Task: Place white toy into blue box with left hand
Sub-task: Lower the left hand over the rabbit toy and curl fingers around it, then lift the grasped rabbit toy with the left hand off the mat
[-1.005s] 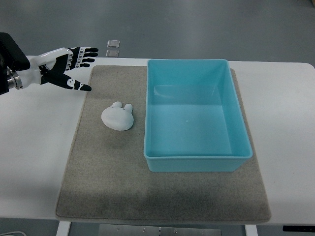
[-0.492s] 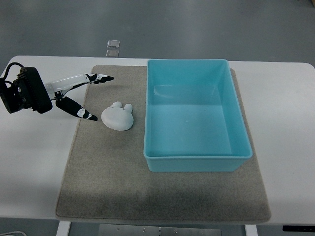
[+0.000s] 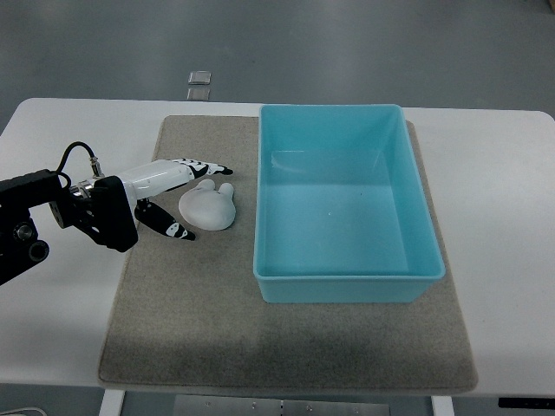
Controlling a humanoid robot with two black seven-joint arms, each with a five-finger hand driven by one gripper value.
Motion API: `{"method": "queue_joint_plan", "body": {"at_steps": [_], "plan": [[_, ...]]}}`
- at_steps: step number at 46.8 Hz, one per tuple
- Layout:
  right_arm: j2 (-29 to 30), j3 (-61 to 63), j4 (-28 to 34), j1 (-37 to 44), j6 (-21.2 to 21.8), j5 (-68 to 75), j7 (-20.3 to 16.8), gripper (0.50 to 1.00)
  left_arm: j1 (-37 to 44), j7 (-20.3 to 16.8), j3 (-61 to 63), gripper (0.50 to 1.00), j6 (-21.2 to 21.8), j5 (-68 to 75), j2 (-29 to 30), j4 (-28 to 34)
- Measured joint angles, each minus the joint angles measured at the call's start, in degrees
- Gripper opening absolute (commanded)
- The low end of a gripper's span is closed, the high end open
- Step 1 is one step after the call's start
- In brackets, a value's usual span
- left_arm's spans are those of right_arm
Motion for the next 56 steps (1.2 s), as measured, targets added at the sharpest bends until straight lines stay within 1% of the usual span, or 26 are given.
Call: {"method": "queue_joint_plan", "body": {"at_steps": [2, 7, 11, 12, 14, 15, 16, 19, 21, 25, 28, 29, 35, 46, 56], "plan": [[0.0, 0.0, 0.0, 0.0, 0.0, 0.0, 0.0, 0.936, -1.1, 0.1, 0.9, 0.939, 0.0, 0.0, -0.5, 0.8], [0.0, 0.0, 0.0, 0.0, 0.0, 0.0, 0.0, 0.936, -4.0, 0.1, 3.9, 0.936, 0.0, 0.0, -2.0, 3.0], [0.0, 0.0, 0.0, 0.0, 0.0, 0.0, 0.0, 0.936, -5.2, 0.1, 4.8, 0.932, 0.0, 0.0, -2.3, 3.5], [0.0, 0.0, 0.0, 0.0, 0.0, 0.0, 0.0, 0.936, -5.3, 0.1, 4.9, 0.926, 0.0, 0.0, -2.3, 3.5], [0.0, 0.0, 0.0, 0.0, 0.0, 0.0, 0.0, 0.936, -5.4, 0.1, 5.1, 0.892, 0.0, 0.0, -2.4, 3.5], [0.0, 0.0, 0.0, 0.0, 0.0, 0.0, 0.0, 0.936, -5.4, 0.1, 5.2, 0.891, 0.0, 0.0, -2.4, 3.5], [0.0, 0.0, 0.0, 0.0, 0.0, 0.0, 0.0, 0.936, -5.5, 0.1, 5.3, 0.881, 0.0, 0.0, -2.4, 3.5], [0.0, 0.0, 0.0, 0.0, 0.0, 0.0, 0.0, 0.936, -5.7, 0.1, 5.6, 0.780, 0.0, 0.0, -2.4, 3.5], [0.0, 0.0, 0.0, 0.0, 0.0, 0.0, 0.0, 0.936, -5.9, 0.1, 5.7, 0.727, 0.0, 0.0, -2.4, 3.5], [0.0, 0.0, 0.0, 0.0, 0.0, 0.0, 0.0, 0.936, -6.1, 0.1, 6.1, 0.658, -0.1, 0.1, -2.4, 3.6], [0.0, 0.0, 0.0, 0.0, 0.0, 0.0, 0.0, 0.936, -6.1, 0.1, 6.5, 0.647, -0.1, 0.1, -2.4, 3.6], [0.0, 0.0, 0.0, 0.0, 0.0, 0.0, 0.0, 0.936, -6.1, 0.1, 6.6, 0.632, -0.1, 0.1, -2.4, 3.6], [0.0, 0.0, 0.0, 0.0, 0.0, 0.0, 0.0, 0.936, -6.1, 0.1, 6.7, 0.500, -0.3, 0.1, -2.2, 3.6], [0.0, 0.0, 0.0, 0.0, 0.0, 0.0, 0.0, 0.936, -7.2, 0.2, 6.5, 0.500, -0.2, 0.1, -1.4, 3.8], [0.0, 0.0, 0.0, 0.0, 0.0, 0.0, 0.0, 0.936, -8.6, 0.1, 5.0, 0.500, 0.3, -0.9, 1.1, 4.5]]}}
